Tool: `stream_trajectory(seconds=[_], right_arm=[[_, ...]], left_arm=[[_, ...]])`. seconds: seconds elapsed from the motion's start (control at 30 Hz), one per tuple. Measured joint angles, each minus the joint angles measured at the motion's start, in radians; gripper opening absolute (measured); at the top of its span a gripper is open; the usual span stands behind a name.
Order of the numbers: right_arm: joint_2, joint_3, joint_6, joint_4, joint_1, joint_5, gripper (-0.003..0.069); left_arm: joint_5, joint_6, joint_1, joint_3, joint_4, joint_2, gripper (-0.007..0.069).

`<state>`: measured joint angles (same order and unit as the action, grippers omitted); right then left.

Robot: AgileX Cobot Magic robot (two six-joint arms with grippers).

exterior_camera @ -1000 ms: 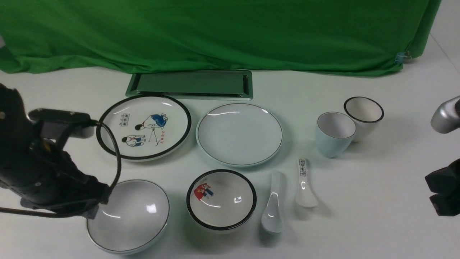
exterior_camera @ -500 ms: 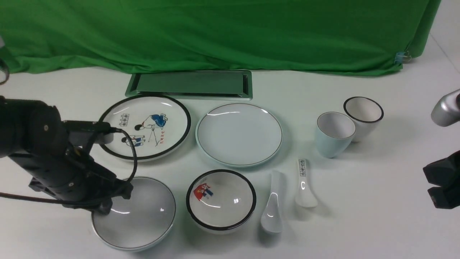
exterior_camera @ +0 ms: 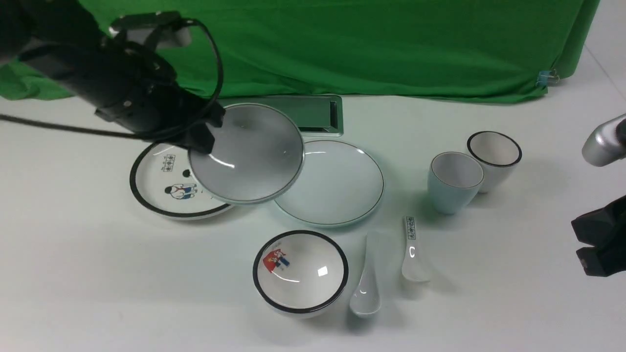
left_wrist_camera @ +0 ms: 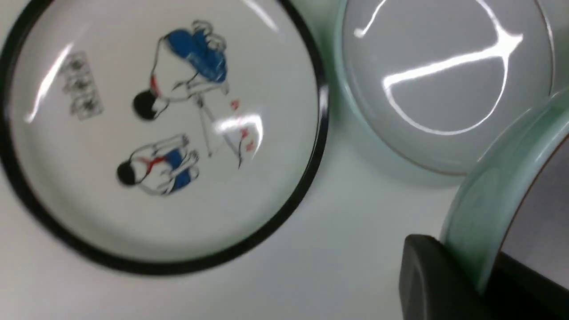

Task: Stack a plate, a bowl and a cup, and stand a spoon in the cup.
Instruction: Use the left arm to put the blue rice bowl into the blue large plate in the middle

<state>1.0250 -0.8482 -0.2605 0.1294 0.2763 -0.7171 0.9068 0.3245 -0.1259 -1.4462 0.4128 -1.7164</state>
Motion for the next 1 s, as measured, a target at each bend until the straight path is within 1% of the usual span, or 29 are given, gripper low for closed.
stream_trajectory(seconds=[0.03,0.1,0.13,0.23,0.37,0.5,0.7,0.8,0.87,0.97,1.0], right_arm=[[0.009,0.000,0.000,0.000,0.000,0.000,0.0020],[0.018,0.000,0.000,0.000,0.000,0.001,0.0020],[0.018,0.000,0.000,0.000,0.000,0.001,0.0020],[0.024,0.000,0.000,0.000,0.000,0.002,0.0020],[0.027,0.000,0.000,0.000,0.000,0.013,0.0020],[0.028,0.000,0.000,0.000,0.000,0.030,0.0020],[0.080,-0.039,0.001,0.000,0.000,0.011,0.0020],[0.139,-0.096,0.002,0.000,0.000,0.000,0.0029],[0.183,-0.141,0.008,0.000,0.000,0.001,0.0057],[0.253,-0.208,0.014,0.000,0.000,0.003,0.0153],[0.281,-0.226,0.019,0.000,0.000,0.003,0.0204]], left_arm=[[0.020,0.002,-0.023,-0.082,-0.001,-0.078,-0.0012],[0.034,0.005,-0.062,-0.169,-0.003,-0.173,-0.0012],[0.034,0.005,-0.067,-0.169,-0.004,-0.182,-0.0012],[0.032,-0.009,-0.124,-0.317,-0.002,-0.318,-0.0012],[0.040,-0.058,-0.140,-0.488,0.000,-0.468,-0.0012],[0.069,-0.085,-0.135,-0.576,-0.024,-0.555,-0.0012],[0.095,-0.088,-0.134,-0.593,-0.031,-0.602,0.0005],[0.093,-0.092,-0.134,-0.604,-0.031,-0.603,0.0063],[0.092,-0.099,-0.134,-0.608,-0.031,-0.602,0.0122],[0.100,-0.101,-0.134,-0.609,-0.032,-0.599,0.0249],[0.112,-0.101,-0.134,-0.611,-0.038,-0.594,0.0286]])
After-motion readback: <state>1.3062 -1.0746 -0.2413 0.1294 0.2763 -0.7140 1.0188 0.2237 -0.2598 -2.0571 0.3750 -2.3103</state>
